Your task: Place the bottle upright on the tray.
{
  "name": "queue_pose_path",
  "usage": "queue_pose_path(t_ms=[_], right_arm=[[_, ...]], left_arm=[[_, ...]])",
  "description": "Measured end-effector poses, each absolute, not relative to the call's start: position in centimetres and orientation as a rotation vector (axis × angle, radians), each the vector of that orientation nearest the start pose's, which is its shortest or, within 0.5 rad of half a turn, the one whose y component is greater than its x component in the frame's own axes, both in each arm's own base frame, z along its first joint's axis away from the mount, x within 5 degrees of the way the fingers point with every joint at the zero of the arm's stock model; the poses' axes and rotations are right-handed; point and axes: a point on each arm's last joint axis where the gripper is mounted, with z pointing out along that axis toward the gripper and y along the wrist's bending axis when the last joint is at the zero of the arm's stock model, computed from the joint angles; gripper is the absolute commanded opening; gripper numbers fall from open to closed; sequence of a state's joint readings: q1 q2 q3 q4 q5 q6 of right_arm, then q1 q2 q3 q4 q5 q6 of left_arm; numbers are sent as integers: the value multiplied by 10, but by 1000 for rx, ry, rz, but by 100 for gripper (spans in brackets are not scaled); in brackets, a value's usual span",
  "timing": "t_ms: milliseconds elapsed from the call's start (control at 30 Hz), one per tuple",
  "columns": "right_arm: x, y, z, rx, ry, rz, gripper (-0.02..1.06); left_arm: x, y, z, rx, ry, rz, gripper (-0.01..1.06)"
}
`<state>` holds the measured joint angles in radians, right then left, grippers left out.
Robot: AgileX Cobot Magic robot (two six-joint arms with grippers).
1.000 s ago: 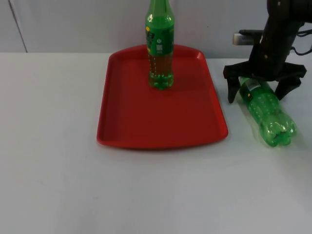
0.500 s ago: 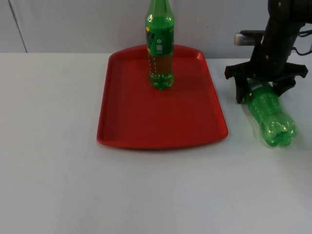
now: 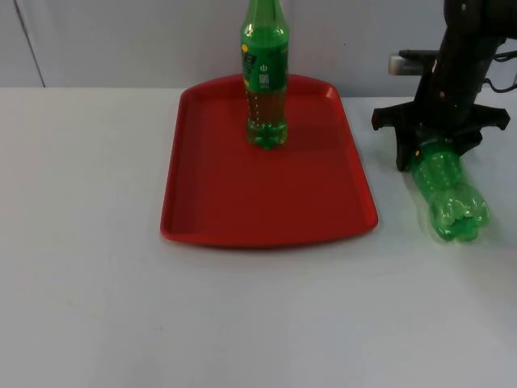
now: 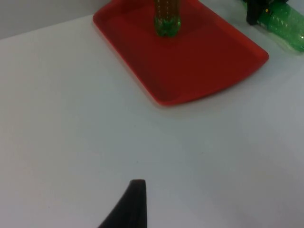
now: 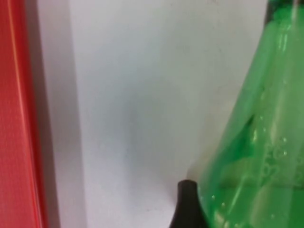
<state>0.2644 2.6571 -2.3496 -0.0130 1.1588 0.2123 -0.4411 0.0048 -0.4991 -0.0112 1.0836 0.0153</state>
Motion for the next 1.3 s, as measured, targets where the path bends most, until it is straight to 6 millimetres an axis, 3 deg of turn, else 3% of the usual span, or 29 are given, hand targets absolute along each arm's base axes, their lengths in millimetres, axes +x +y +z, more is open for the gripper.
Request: queue_pose_path(t_ms=[233,333,367,467,533,567,600,733,767,867,900,1033,1067,1267,1300], right_arm=[[515,140,109,-98,2938,70,0],[514,139,133,-125,2902,77,0],[514,139,133,-125,2902,77,0],[511,138,179,-161,2818,95,0],[509,138,198,-185,2784,99,0],[509,138,198,-185,2784,99,0],[506,137,217,-205,2749,103,0],[497,135,255,-253,2677,106,0],[497,135,255,-253,2677,106,0],[483,138,298,-300,2586,117,0],[483,138,298,-300,2586,117,0],[460,148,344,-390,2480,128,0],[460,148,344,-390,2480,128,0],[426,161,397,-462,2358,157,0],[426,161,397,-462,2358,157,0]], left_arm=[[-5,1,275,472,2030,-274,105],[-5,1,275,472,2030,-274,105],[-5,1,275,472,2030,-274,105],[-5,1,275,472,2030,-274,105],[-5,1,275,472,2030,-274,105],[-5,1,275,472,2030,-274,105],[-5,1,275,472,2030,-274,105],[-5,1,275,472,2030,-274,105],[-5,1,275,472,2030,-274,105],[-5,1,275,472,2030,-274,105],[-5,1,275,472,2030,-274,105],[-5,1,275,472,2030,-274,105],[-5,1,275,472,2030,-274,105],[-5,1,275,472,2030,-274,105],[-5,1,275,472,2030,-274,105]])
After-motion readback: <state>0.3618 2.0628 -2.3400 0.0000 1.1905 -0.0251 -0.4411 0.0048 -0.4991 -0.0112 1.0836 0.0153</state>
